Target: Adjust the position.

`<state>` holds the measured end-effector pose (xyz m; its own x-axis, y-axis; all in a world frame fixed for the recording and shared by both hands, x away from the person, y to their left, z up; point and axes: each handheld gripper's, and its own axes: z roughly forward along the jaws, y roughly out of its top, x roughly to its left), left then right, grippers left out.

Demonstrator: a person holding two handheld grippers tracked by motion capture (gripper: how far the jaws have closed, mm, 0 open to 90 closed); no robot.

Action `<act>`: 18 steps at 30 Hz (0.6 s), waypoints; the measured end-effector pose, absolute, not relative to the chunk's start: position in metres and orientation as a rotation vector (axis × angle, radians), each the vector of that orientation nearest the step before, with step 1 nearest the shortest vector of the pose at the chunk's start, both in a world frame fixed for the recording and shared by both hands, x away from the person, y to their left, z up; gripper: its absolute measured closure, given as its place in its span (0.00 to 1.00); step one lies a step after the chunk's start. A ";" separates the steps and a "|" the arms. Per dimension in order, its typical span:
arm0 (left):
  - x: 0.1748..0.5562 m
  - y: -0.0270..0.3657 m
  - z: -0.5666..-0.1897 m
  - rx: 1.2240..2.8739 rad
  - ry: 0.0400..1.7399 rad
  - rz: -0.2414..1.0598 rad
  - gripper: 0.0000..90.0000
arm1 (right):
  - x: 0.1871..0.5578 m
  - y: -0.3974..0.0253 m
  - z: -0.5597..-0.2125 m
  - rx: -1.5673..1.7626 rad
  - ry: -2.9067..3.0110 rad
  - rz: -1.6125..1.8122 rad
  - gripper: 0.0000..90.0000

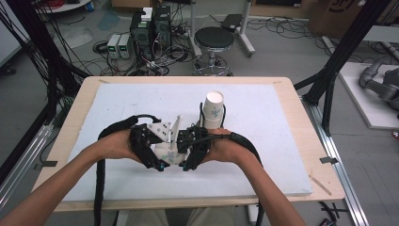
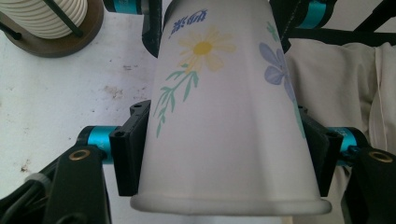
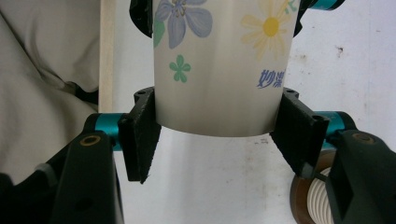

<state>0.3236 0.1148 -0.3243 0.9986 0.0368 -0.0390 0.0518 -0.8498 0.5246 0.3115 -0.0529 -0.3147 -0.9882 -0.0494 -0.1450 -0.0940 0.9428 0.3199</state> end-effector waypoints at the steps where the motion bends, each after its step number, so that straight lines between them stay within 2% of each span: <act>1: 0.324 0.115 -0.324 2.592 0.058 -0.037 0.35 | 0.312 -0.053 -0.315 -0.109 2.961 0.500 0.42; 4: 0.324 0.114 -0.325 2.591 0.056 -0.033 0.34 | 0.311 -0.052 -0.316 -0.097 2.962 0.492 0.42; 7: 0.323 0.115 -0.326 2.537 0.052 -0.056 0.27 | 0.311 -0.052 -0.316 -0.096 2.958 0.491 0.42; 9: 0.324 0.116 -0.325 2.505 0.063 -0.053 0.13 | 0.311 -0.052 -0.316 -0.095 2.957 0.478 0.42; 10: 0.325 0.117 -0.324 2.495 0.071 -0.053 0.09 | 0.311 -0.052 -0.317 -0.089 2.955 0.473 0.42; 18: 0.325 0.120 -0.316 2.431 0.069 -0.066 0.08 | 0.311 -0.053 -0.318 -0.087 2.959 0.487 0.42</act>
